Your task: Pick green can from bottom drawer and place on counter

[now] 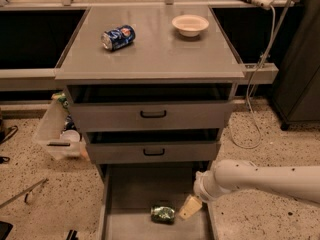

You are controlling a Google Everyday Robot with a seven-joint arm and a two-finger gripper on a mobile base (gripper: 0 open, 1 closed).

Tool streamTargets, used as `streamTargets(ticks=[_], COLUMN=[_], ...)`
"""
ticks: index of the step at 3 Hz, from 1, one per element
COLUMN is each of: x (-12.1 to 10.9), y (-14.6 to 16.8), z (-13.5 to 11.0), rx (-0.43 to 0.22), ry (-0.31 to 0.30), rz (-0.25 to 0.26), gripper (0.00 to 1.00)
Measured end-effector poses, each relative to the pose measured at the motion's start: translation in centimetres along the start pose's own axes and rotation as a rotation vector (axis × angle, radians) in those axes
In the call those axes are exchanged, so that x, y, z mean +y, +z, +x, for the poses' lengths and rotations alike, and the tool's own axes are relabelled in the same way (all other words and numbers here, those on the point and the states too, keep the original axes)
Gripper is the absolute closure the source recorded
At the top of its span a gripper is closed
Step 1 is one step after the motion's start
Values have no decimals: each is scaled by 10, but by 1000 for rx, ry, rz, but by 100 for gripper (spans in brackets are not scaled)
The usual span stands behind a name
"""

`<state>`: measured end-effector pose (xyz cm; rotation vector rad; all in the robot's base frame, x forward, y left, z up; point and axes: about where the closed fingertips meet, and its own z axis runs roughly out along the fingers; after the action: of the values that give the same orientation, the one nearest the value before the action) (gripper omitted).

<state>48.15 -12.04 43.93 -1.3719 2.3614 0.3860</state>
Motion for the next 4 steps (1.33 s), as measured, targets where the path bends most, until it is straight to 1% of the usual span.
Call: streamTargets(ticks=[1, 2, 3, 4], x=[4, 0, -9, -17], y=[14, 61, 132, 198], z=[3, 5, 13, 27], rx=[-27, -88, -129, -148], ry=[-5, -37, -18, 43], rz=[1, 3, -7, -47], gripper=[0, 0, 0, 0])
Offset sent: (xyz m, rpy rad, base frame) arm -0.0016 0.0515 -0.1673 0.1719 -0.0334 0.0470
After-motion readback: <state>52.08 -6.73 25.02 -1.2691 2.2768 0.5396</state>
